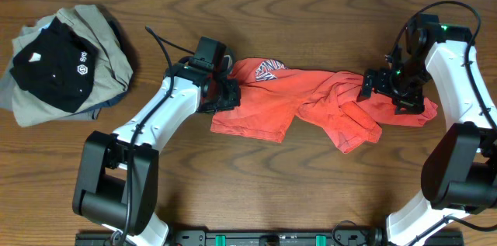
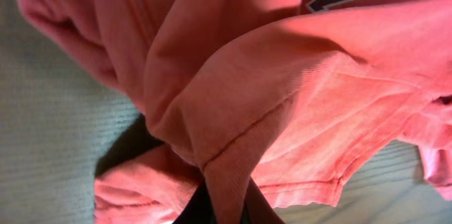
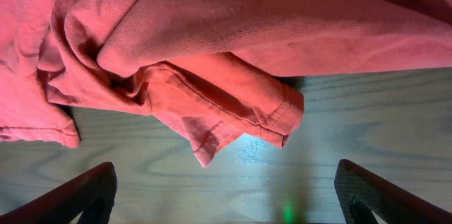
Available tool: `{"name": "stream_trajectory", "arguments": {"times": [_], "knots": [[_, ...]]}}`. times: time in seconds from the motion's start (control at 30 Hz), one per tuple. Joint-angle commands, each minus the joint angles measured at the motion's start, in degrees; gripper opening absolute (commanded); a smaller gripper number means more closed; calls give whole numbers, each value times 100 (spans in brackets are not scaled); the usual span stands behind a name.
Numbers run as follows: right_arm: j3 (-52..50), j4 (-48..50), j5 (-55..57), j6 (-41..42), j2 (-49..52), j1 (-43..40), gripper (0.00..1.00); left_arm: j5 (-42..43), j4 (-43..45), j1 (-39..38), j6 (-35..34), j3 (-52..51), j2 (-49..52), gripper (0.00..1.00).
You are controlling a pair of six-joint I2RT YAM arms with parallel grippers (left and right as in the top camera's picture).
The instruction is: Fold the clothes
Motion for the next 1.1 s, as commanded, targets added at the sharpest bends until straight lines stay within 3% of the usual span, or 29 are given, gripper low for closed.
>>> {"name": "stream_trajectory", "arguments": {"times": [0.0, 0.27, 0.43, 0.63, 0.83, 1.07], "knots": [[9, 22, 0, -85, -107, 2, 97, 13, -146, 2, -188, 0, 2, 6], [9, -7, 306, -87, -109, -24, 96, 9, -997, 393, -24, 306, -540, 6], [9, -87, 634, -127, -181, -223, 98, 13, -1617, 1364, -31, 520, -1464, 6], [7, -144, -269, -785, -273, -267, 97, 170, -2118, 2820, -264, 518, -2258, 6], [-11, -17, -752, -1110, -273, 125, 96, 551, -2452, 3241, -151, 483, -2308, 6], [-197, 1088, -750, 166, -260, 570, 92, 549, -2452, 3241, -133, 468, -2306, 6]]}}
